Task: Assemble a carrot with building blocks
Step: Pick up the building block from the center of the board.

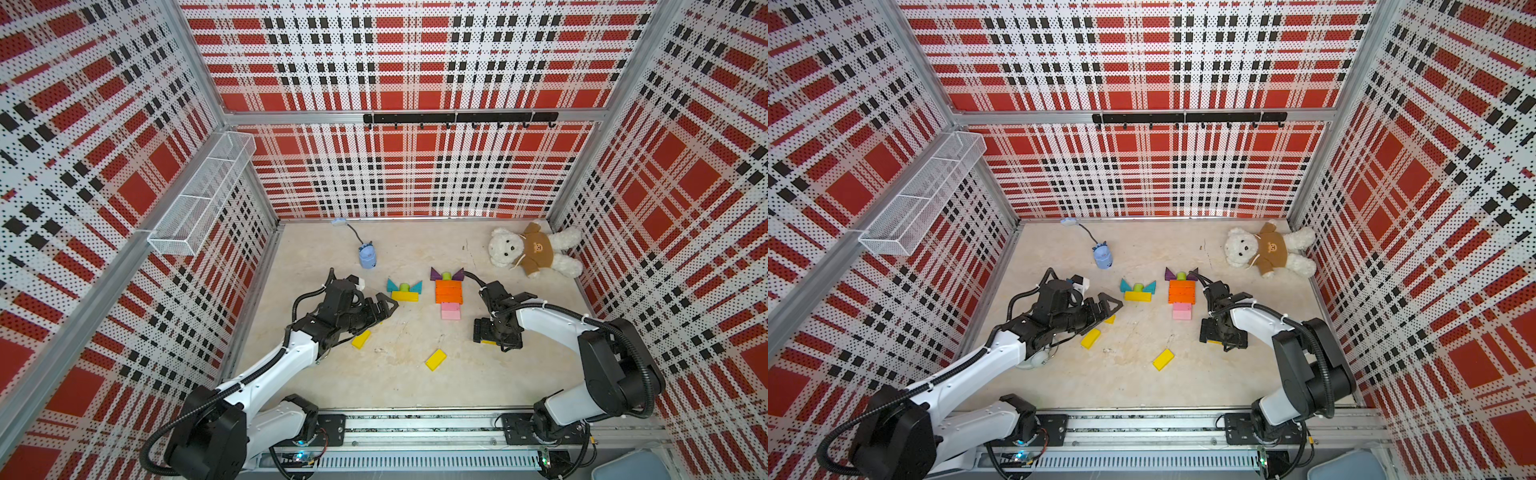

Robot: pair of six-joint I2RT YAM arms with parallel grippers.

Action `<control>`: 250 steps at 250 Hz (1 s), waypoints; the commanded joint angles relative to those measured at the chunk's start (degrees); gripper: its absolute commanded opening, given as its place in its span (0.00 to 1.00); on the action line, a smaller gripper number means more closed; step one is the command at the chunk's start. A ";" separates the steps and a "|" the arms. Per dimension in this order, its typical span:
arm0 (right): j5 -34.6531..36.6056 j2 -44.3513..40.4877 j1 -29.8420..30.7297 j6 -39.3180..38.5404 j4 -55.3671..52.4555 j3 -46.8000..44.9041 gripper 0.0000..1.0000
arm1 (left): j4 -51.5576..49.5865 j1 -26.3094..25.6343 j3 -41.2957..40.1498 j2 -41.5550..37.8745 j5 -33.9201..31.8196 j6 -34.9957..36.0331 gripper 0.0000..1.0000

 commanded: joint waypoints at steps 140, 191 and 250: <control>3.11 -6.30 3.25 2.58 -4.24 2.40 0.85 | -3.43 4.59 -0.03 -5.45 -0.72 0.80 0.99; 4.01 -6.09 9.91 6.03 -6.53 7.81 0.84 | -7.39 11.13 -0.08 -9.98 -0.27 1.20 0.99; 5.91 1.00 20.73 11.21 -6.96 18.16 0.84 | -13.62 20.19 0.95 -16.04 0.67 3.27 1.00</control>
